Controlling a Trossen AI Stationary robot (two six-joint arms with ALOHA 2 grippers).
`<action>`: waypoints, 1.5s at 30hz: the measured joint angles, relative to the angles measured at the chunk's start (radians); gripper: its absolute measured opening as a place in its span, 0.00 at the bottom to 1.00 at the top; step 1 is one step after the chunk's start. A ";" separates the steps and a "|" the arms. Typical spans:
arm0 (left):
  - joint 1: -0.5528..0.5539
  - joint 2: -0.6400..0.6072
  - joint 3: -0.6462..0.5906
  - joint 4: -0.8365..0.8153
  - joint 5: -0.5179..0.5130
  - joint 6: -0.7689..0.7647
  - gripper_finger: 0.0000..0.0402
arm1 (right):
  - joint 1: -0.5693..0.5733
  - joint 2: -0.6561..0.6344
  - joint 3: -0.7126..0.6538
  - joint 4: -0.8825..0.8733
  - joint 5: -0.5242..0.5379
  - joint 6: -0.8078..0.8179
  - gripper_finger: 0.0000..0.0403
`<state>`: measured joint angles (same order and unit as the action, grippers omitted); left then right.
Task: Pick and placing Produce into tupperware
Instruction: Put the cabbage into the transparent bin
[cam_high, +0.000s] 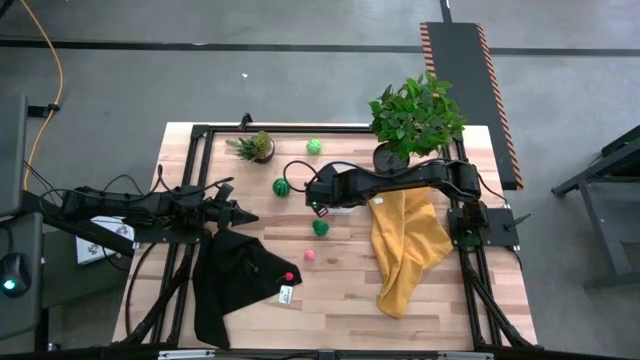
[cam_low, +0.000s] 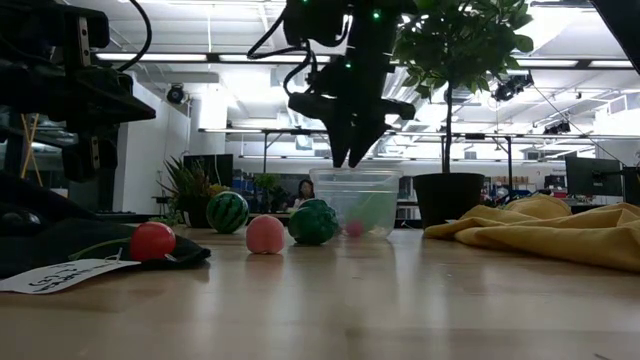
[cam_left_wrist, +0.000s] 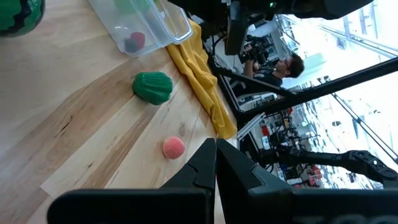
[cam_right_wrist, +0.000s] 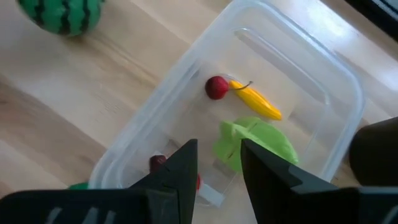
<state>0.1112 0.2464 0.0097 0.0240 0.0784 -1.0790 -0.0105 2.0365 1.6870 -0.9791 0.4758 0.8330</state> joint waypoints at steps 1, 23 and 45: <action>0.000 0.000 0.000 0.000 0.000 0.000 0.00 | 0.002 0.000 0.002 0.008 -0.007 -0.001 0.28; 0.000 0.000 0.000 0.000 0.000 0.000 0.00 | 0.150 -0.064 0.256 0.105 -0.376 -0.286 0.28; 0.000 0.000 0.000 0.000 0.000 0.000 0.00 | 0.363 -0.581 -0.189 0.306 -0.442 -0.237 0.28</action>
<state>0.1108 0.2466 0.0097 0.0239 0.0784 -1.0790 0.3529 1.4553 1.4982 -0.6735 0.0334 0.5956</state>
